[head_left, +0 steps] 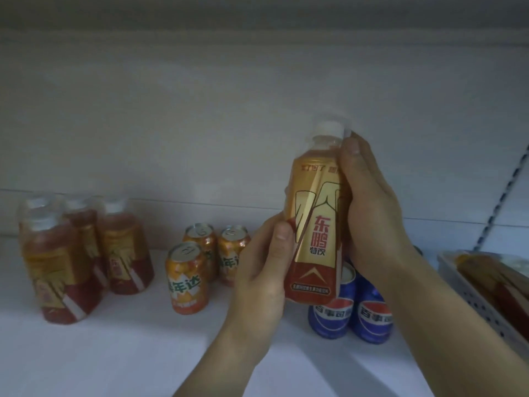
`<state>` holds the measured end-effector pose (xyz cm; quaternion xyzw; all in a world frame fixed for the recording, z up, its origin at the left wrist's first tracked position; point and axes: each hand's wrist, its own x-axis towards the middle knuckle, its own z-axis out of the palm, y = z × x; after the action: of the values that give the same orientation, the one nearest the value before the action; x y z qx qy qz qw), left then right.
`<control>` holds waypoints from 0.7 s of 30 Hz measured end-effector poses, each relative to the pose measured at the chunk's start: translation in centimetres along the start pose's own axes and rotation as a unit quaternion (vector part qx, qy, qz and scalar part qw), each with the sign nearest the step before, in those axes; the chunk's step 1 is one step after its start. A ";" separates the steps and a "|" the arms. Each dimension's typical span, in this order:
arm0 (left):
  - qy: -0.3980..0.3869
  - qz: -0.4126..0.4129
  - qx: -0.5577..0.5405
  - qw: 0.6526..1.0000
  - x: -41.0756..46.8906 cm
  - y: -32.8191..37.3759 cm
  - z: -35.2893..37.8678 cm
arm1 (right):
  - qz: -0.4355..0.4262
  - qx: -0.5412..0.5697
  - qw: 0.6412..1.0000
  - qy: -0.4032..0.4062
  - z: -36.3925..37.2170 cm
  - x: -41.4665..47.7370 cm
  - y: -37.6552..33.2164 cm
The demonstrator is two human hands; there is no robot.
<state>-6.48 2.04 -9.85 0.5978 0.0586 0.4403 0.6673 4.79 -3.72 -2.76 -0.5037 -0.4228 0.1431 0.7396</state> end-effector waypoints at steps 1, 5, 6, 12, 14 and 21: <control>0.009 -0.004 -0.003 1.000 0.0 -0.2 0.4 | 0.009 0.009 1.000 0.005 -0.2 0.1 0.1; 0.019 -0.013 0.000 1.000 0.0 -1.0 0.9 | 0.046 0.023 0.999 0.007 -0.4 0.3 0.7; 0.017 -0.008 0.003 1.000 -0.1 -0.9 0.9 | 0.047 0.023 0.999 0.005 -0.4 0.4 0.8; 0.031 0.020 -0.007 0.999 -0.1 -0.7 0.9 | 0.042 0.020 0.999 -0.018 -0.3 0.7 1.1; 0.030 0.022 -0.017 0.999 0.0 -0.8 1.1 | 0.044 0.021 0.999 -0.019 -0.4 0.7 1.1; 0.042 0.015 -0.018 0.999 -0.1 -1.1 1.0 | 0.061 0.036 0.997 -0.033 -1.0 1.0 1.8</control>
<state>-5.32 1.33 -10.55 0.5674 0.0692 0.4757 0.6685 6.54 -2.91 -3.98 -0.4963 -0.4101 0.2200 0.7328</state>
